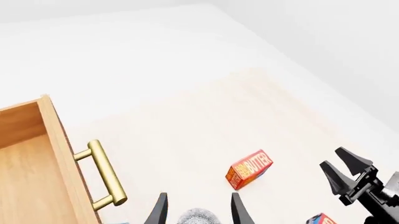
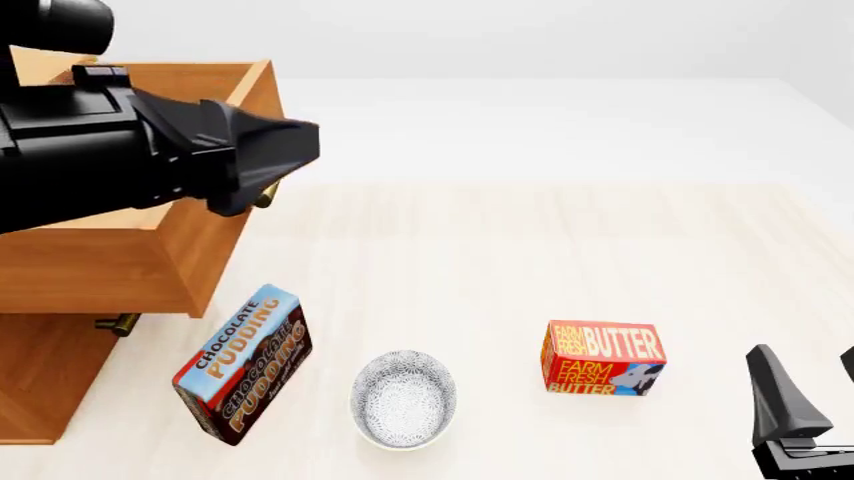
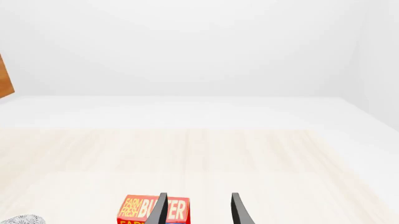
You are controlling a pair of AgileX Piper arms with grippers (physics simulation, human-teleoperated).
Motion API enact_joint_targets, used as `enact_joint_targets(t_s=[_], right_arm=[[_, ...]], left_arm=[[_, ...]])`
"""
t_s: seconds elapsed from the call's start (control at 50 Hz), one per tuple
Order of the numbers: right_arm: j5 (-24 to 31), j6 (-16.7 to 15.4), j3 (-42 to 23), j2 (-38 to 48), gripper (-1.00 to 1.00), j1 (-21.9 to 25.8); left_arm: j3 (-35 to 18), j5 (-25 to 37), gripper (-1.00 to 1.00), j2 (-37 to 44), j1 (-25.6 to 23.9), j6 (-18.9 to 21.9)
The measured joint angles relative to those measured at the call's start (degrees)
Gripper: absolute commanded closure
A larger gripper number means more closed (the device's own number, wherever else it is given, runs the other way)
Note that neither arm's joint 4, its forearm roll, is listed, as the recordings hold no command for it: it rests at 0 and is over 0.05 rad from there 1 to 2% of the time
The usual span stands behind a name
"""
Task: Put the bowl in the top drawer of the cabinet.
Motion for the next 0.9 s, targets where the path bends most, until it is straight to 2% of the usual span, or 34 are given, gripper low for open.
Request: enact_joint_targets(t_s=[0.9], right_arm=[[0.00, -0.01, 0.00, 0.00, -1.00, 0.00]], left_arm=[[8.97, -8.27, -1.00, 4.76, -4.54, -5.31]])
